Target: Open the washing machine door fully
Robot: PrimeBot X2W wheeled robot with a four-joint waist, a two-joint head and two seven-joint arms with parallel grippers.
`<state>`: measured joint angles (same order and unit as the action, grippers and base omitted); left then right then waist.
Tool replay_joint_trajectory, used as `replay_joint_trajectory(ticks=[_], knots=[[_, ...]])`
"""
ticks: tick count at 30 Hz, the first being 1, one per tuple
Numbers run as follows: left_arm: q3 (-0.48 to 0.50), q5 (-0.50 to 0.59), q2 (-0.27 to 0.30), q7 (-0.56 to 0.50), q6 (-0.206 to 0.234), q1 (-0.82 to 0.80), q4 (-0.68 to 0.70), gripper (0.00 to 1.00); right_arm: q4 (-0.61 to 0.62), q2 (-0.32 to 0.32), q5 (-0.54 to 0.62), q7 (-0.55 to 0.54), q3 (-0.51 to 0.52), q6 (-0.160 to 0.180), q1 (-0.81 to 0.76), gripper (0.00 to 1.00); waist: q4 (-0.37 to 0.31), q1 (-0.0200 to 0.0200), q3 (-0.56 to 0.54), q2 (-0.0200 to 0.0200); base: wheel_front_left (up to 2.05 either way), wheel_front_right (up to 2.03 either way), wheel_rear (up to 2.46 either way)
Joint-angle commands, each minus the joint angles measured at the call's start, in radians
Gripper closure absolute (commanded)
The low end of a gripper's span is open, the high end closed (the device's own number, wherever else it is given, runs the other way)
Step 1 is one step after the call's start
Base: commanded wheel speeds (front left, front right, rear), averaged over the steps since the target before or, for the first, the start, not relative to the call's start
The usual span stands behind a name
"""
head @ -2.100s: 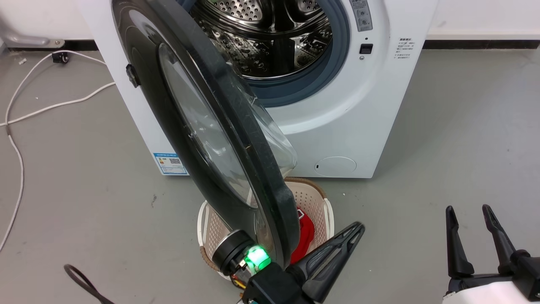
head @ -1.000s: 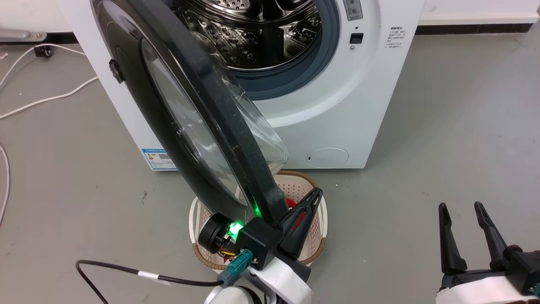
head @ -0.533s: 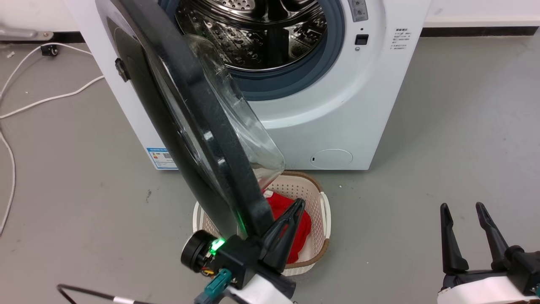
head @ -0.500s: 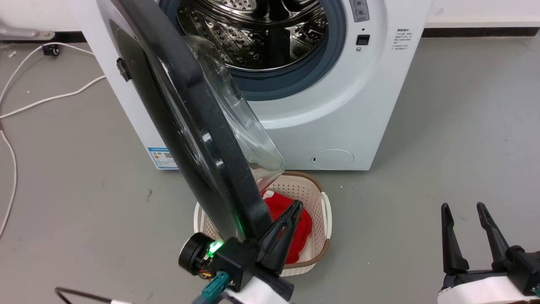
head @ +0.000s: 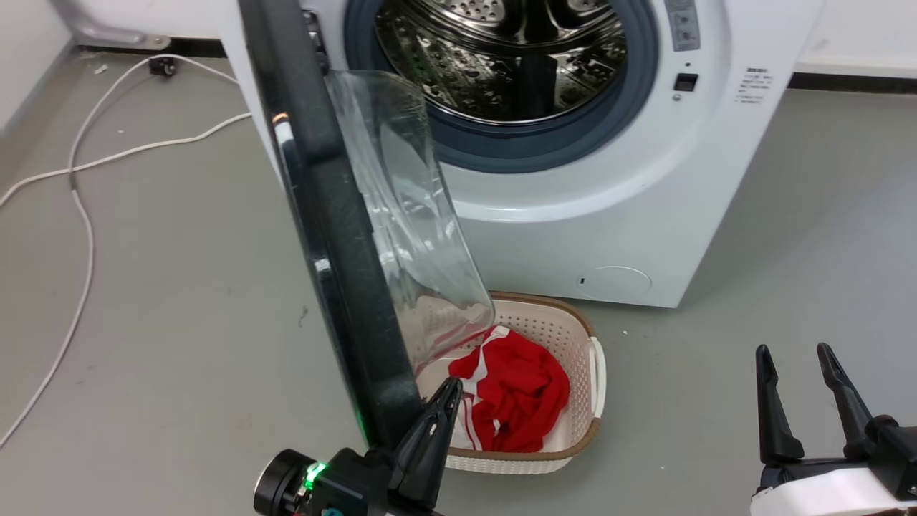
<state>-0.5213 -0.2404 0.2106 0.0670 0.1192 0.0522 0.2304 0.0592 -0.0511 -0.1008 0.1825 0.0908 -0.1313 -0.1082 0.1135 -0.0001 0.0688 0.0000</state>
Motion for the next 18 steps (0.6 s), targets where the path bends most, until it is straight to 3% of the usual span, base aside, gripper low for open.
replay_joint_trajectory(ticks=[1, 18], knots=[[0.004, 0.0, 0.007, -0.003, 0.01, 0.014, 0.005, 1.0, 0.004, 0.002, 0.004, -0.004, 0.002, 0.001, -0.011, 0.0, 0.024, 0.0001, -0.002, 0.0, 0.0, 0.0, 0.0], [0.063, -0.025, 0.022, 0.011, 0.073, 0.065, 0.019, 1.0, 0.025, 0.002, 0.007, -0.02, 0.014, 0.001, -0.013, 0.0, 0.19, 0.0001, 0.002, 0.0, 0.0, 0.0, 0.0]])
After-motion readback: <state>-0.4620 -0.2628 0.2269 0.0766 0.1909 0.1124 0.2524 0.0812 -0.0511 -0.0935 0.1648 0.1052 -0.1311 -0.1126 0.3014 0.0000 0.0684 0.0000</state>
